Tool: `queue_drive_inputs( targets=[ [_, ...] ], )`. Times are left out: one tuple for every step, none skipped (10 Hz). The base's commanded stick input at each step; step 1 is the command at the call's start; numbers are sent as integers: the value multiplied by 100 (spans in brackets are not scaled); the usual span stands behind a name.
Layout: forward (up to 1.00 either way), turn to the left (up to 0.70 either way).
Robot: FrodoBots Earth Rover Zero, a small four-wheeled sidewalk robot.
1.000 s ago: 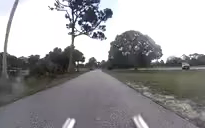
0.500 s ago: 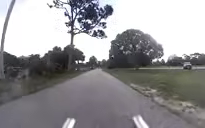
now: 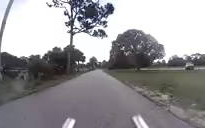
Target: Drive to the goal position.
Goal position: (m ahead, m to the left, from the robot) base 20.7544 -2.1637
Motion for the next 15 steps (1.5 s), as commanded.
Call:
queue_drive_inputs(
  targets=[
    [85,0],
    [85,0],
    [85,0],
    [85,0],
    [85,0],
    [85,0],
    [85,0],
    [85,0],
    [85,0],
    [85,0],
    [85,0],
    [85,0],
    [85,0],
    [85,0],
    [85,0]
  ],
)
